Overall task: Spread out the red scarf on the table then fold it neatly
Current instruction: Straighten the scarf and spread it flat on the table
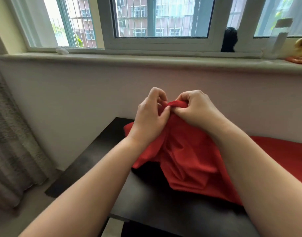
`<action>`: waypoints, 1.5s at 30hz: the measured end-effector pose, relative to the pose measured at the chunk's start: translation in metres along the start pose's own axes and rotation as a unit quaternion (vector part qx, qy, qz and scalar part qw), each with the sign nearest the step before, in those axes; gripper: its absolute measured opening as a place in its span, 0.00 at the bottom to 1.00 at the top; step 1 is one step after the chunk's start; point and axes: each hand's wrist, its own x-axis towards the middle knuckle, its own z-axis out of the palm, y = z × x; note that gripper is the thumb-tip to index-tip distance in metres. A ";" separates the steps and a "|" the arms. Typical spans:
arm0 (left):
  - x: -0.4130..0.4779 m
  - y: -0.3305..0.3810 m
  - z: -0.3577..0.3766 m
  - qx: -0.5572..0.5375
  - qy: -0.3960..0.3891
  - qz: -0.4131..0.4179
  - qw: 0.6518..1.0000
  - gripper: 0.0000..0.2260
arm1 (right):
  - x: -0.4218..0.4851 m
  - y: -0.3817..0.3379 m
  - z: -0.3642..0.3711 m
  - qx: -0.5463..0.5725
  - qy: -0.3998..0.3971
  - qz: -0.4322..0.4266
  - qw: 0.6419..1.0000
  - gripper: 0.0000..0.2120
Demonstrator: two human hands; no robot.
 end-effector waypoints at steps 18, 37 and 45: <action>-0.046 -0.030 0.029 0.280 -0.043 -0.047 0.958 0.25 | 0.005 0.000 0.003 0.041 0.182 -0.003 0.982 0.08; 0.047 -0.026 -0.048 0.328 0.046 0.002 0.943 0.18 | 0.001 0.011 0.000 0.036 0.197 0.004 0.980 0.12; 0.038 -0.044 -0.069 0.228 0.000 -0.070 0.971 0.09 | -0.001 0.013 0.009 -0.015 0.131 -0.001 0.991 0.11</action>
